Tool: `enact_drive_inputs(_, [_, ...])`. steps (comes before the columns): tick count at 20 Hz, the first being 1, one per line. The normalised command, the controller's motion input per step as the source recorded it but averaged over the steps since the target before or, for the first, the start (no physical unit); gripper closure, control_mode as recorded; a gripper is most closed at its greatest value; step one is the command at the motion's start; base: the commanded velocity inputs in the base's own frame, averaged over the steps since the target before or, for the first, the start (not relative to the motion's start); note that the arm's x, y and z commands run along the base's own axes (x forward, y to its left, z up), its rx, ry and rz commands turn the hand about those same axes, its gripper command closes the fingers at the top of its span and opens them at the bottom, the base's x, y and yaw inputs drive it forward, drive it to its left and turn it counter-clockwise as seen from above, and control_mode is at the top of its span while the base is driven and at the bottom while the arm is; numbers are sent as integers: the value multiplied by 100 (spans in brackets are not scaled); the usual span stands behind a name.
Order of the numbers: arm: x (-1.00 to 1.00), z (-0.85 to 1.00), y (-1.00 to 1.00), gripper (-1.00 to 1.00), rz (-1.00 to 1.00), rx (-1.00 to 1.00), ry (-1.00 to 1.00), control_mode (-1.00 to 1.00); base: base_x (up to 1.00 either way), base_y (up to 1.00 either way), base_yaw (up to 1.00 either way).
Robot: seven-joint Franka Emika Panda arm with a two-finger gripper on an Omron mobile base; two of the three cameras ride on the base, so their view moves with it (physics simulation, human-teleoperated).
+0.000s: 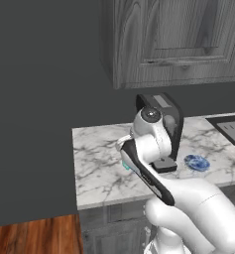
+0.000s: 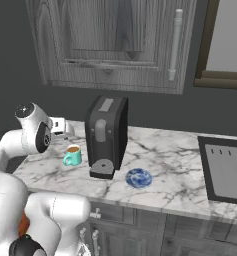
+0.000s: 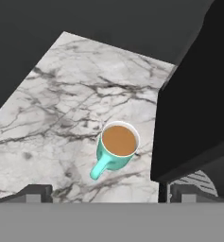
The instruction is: Take a sugar cube from the saucer and place it inside the coffee. Then, grab milk from the fridge and place it next to the coffee on the counter to sweeten the coffee.
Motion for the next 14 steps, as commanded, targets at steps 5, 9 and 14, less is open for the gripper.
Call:
enact_drive_inputs(5, [-43, 50, -15, -100, 0, 1, -18, -100, 0, 0, 0])
enact_drive_inputs(9, [-25, 37, -19, -100, 0, 2, -17, -100, 0, 0, 0])
enact_drive_inputs(14, [-17, 15, -24, -100, 0, 3, -9, -100, 0, 0, 0])
